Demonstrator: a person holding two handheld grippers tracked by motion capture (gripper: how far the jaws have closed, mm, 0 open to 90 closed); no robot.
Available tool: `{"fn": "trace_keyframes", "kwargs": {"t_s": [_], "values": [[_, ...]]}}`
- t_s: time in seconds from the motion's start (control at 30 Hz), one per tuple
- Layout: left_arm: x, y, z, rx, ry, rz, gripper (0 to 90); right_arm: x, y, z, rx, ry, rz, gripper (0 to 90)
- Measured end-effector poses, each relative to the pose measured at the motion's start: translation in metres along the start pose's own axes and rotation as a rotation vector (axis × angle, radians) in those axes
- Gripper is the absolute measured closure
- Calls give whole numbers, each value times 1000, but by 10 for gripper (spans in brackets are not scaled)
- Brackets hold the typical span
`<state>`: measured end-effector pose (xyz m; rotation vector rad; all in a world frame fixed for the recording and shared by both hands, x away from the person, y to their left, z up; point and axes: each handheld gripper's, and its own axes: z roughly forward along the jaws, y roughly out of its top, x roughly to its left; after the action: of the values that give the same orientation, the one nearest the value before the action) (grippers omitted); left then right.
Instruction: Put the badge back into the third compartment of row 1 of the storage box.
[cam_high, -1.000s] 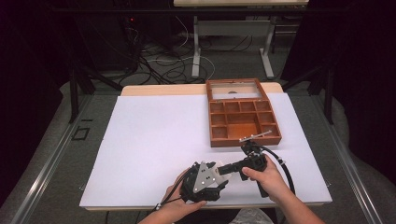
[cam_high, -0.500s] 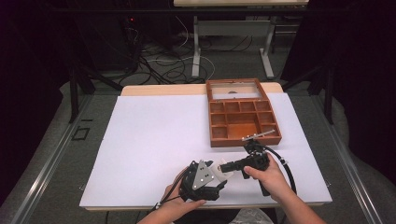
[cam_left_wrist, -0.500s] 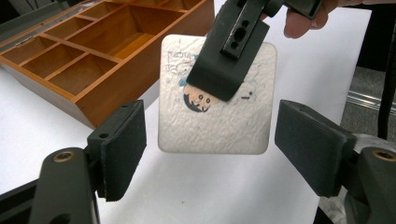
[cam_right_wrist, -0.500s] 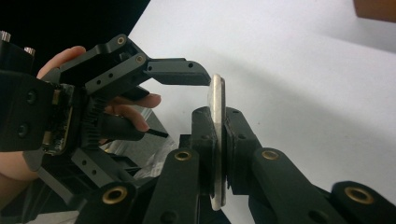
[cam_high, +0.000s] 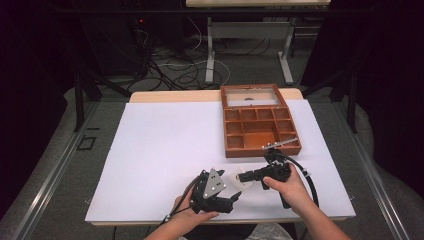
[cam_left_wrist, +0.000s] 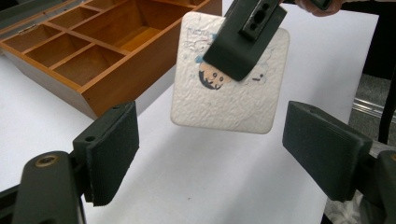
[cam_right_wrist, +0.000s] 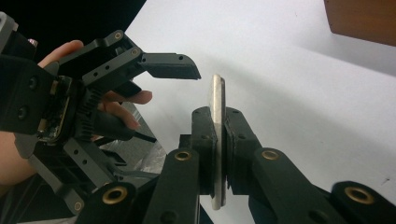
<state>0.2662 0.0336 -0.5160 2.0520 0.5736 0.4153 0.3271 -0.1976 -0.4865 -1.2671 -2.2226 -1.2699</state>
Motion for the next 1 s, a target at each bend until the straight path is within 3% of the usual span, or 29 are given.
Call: {"fn": "trace_keyframes", "kwargs": {"t_s": [0.13,0.2,0.43,0.77,1.0], "values": [[2,0,-1,0,7,-8,181,0,0,0,-2,-19,-20,847],[4,0,-2,-6,12,-8,179,0,1,0,1,-53,-29,847],[10,0,-6,-15,31,-32,174,-3,7,-5,-21,-74,-57,845],[16,-1,-5,-2,49,-59,164,-22,21,-18,-29,-114,-66,847],[19,-2,-6,-1,56,-65,164,-34,35,-27,-60,-169,-119,846]]}}
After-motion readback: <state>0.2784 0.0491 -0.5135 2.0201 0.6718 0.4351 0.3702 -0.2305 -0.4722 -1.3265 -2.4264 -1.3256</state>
